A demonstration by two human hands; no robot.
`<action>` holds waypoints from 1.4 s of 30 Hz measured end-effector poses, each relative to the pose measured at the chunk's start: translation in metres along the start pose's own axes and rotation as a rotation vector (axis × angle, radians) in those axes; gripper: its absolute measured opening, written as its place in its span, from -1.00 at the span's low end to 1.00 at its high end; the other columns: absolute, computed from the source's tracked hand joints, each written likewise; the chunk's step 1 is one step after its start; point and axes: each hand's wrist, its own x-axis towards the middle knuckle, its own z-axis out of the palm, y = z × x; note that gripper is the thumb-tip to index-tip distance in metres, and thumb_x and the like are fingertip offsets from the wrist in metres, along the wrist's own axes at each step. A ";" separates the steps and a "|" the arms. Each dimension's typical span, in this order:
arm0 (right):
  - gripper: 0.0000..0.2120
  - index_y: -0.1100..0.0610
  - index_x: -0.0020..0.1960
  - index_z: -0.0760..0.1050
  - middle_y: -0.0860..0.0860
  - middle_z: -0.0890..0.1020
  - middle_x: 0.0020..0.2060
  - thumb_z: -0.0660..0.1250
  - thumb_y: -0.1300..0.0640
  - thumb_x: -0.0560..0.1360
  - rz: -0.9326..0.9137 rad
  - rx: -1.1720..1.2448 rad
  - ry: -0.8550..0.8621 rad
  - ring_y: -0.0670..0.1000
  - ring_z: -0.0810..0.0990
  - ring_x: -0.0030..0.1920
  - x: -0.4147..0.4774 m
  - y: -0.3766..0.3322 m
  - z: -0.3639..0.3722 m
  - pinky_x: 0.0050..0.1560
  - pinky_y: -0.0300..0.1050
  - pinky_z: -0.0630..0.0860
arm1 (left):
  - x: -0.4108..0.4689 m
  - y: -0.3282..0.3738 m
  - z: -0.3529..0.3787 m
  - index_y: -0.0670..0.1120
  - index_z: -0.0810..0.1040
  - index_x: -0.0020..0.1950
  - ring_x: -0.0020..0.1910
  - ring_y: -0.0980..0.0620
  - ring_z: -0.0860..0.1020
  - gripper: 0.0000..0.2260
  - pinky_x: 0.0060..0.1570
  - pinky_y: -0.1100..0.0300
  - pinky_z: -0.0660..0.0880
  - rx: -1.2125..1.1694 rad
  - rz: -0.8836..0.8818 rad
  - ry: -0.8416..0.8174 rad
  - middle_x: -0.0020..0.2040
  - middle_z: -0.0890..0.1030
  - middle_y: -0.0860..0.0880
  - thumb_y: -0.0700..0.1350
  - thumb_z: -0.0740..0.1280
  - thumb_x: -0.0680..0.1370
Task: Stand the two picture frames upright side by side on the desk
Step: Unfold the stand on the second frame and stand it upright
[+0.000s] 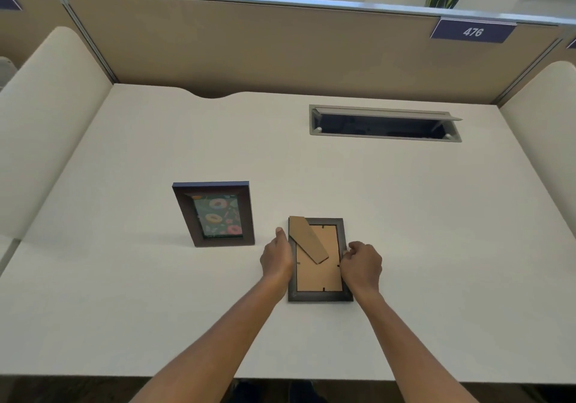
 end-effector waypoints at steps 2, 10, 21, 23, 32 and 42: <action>-0.76 0.28 0.17 0.60 0.18 0.63 0.02 0.26 0.30 0.55 -0.060 0.021 0.018 0.20 0.61 0.06 0.004 -0.008 -0.002 -0.03 -0.13 0.41 | -0.001 -0.004 0.001 -0.08 0.60 0.09 0.26 -0.16 0.53 -0.52 0.20 0.04 0.39 -0.022 0.058 0.057 0.01 0.63 -0.01 0.16 -0.04 0.70; -0.66 0.22 0.25 0.63 0.10 0.69 0.19 0.21 0.29 0.56 -0.193 0.064 -0.338 0.05 0.61 0.24 0.025 -0.048 0.007 0.19 -0.31 0.38 | -0.003 -0.001 0.013 -0.14 0.62 0.17 0.20 -0.25 0.59 -0.46 0.33 -0.16 0.48 -0.162 -0.044 0.028 0.19 0.64 -0.23 0.20 -0.01 0.68; -0.71 0.09 -0.05 0.71 -0.03 0.73 -0.12 0.25 0.33 0.47 -0.131 0.312 -0.398 -0.03 0.66 -0.05 0.032 -0.038 0.001 -0.14 -0.23 0.51 | -0.005 0.000 0.010 -0.09 0.60 -0.09 -0.19 -0.02 0.52 -0.38 0.05 0.01 0.47 -0.391 0.002 -0.113 -0.15 0.64 -0.05 0.32 -0.06 0.65; -0.68 0.06 -0.12 0.72 0.01 0.74 -0.12 0.26 0.37 0.45 -0.108 0.395 -0.426 -0.02 0.67 -0.06 0.031 -0.034 -0.001 -0.14 -0.18 0.54 | -0.005 -0.002 0.011 -0.11 0.61 -0.13 -0.10 -0.05 0.57 -0.35 0.12 0.00 0.49 -0.395 0.010 -0.117 -0.14 0.67 -0.09 0.35 -0.05 0.64; -0.62 -0.05 -0.14 0.73 -0.13 0.75 -0.15 0.29 0.38 0.52 -0.087 0.524 -0.465 -0.21 0.68 -0.09 0.031 -0.025 -0.002 -0.14 -0.25 0.58 | -0.007 -0.003 0.006 -0.13 0.62 -0.16 0.07 -0.07 0.63 -0.35 0.06 0.11 0.50 -0.475 -0.018 -0.120 -0.05 0.69 -0.13 0.36 0.02 0.63; -0.80 0.09 0.01 0.70 -0.03 0.73 -0.09 0.32 0.26 0.53 0.034 0.411 -0.087 -0.02 0.66 -0.07 0.028 -0.002 -0.015 -0.02 -0.19 0.55 | -0.005 -0.005 -0.004 -0.01 0.65 -0.02 0.14 -0.06 0.56 -0.46 0.20 -0.05 0.53 -0.359 0.005 -0.006 0.09 0.66 -0.03 0.27 -0.02 0.68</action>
